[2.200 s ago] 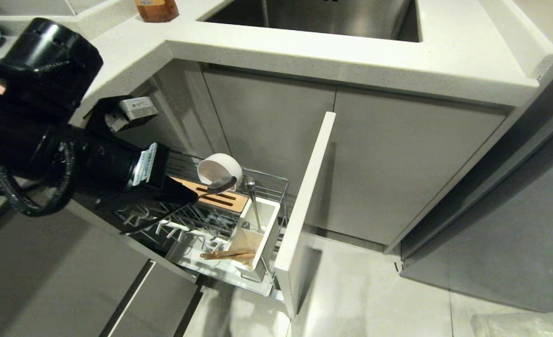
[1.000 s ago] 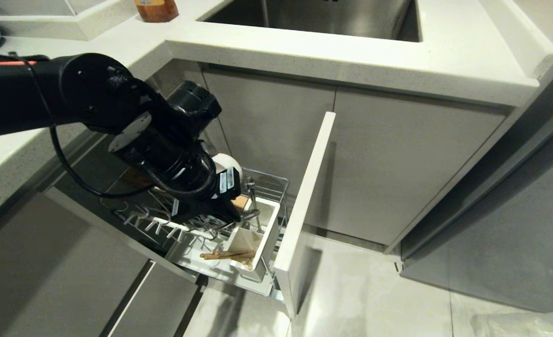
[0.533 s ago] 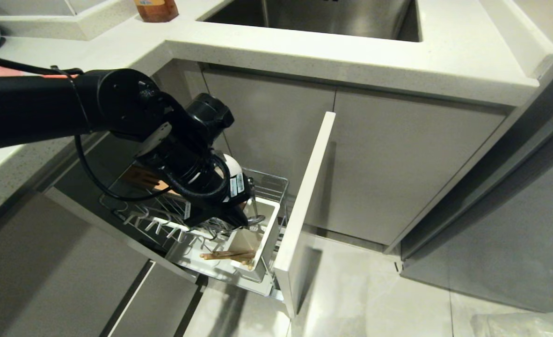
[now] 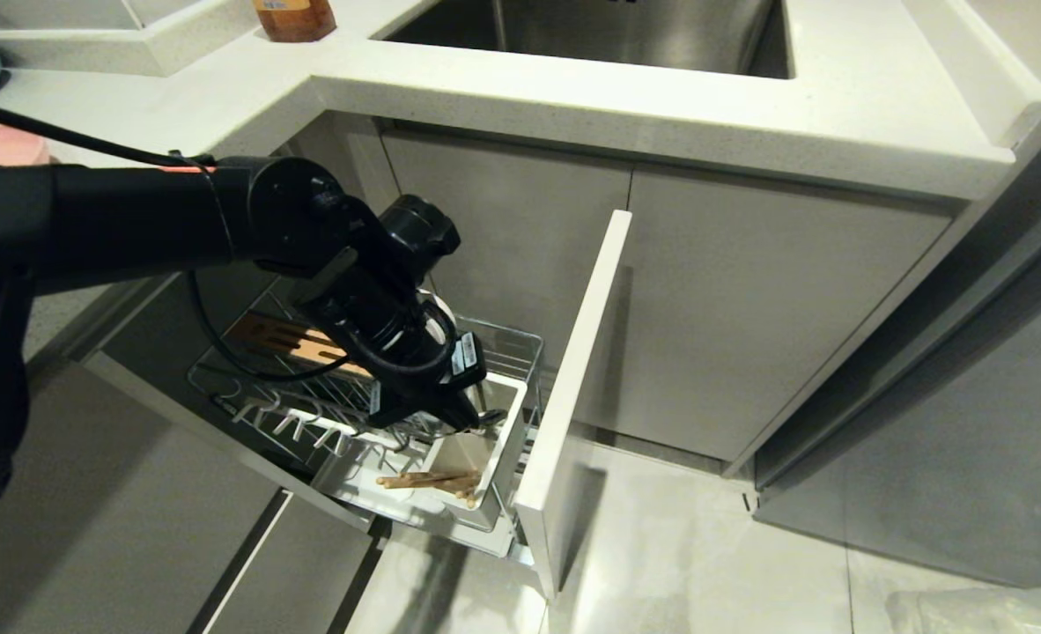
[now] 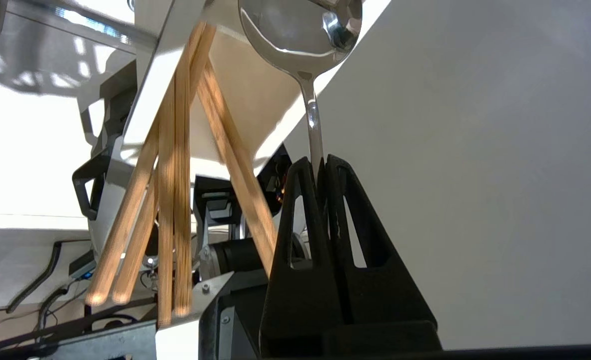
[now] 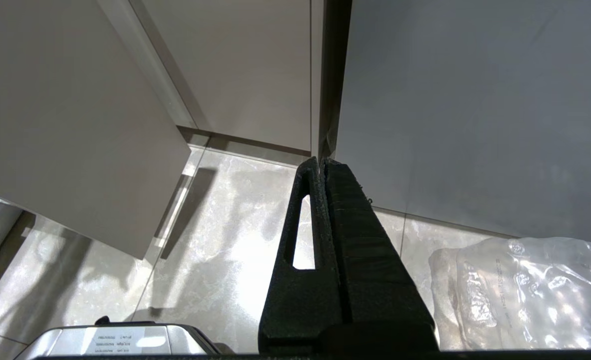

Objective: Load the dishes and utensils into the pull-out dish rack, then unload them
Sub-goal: Pick up the spoon and place it in the cupboard

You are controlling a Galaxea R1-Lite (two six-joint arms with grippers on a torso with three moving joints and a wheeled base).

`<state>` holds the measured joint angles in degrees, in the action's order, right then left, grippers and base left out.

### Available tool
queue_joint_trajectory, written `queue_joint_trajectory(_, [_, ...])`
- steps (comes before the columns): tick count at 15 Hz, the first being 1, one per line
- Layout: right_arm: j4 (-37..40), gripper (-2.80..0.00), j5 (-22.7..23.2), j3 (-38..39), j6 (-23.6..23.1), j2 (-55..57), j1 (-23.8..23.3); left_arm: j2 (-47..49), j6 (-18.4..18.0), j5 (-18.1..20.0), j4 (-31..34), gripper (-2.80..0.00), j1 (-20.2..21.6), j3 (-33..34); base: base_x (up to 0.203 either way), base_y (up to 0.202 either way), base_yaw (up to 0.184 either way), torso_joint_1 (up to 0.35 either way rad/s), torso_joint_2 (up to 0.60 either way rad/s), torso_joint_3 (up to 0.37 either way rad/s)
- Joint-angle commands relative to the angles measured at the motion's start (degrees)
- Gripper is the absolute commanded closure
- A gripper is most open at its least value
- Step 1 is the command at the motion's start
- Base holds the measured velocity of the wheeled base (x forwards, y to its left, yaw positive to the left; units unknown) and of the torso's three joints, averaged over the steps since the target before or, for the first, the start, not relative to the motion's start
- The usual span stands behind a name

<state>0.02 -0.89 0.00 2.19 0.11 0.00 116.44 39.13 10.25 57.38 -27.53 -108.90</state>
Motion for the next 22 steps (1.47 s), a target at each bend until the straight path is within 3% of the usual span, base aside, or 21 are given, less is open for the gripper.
queue_joint_trajectory(1, [0.06,0.0,-0.01,0.18,0.02,-0.02,0.0,1.73,0.24,0.03,0.28,0.0,0.1,-0.79,0.0,0.0,0.0,0.0,0.0,0.0])
queue_joint_trajectory(22, [0.05,0.0,0.0,0.1,0.0,-0.02,0.02,6.61,-0.2,-0.06,-4.38,0.0,2.65,-2.28,0.0,0.0,0.0,0.0,0.0,0.0])
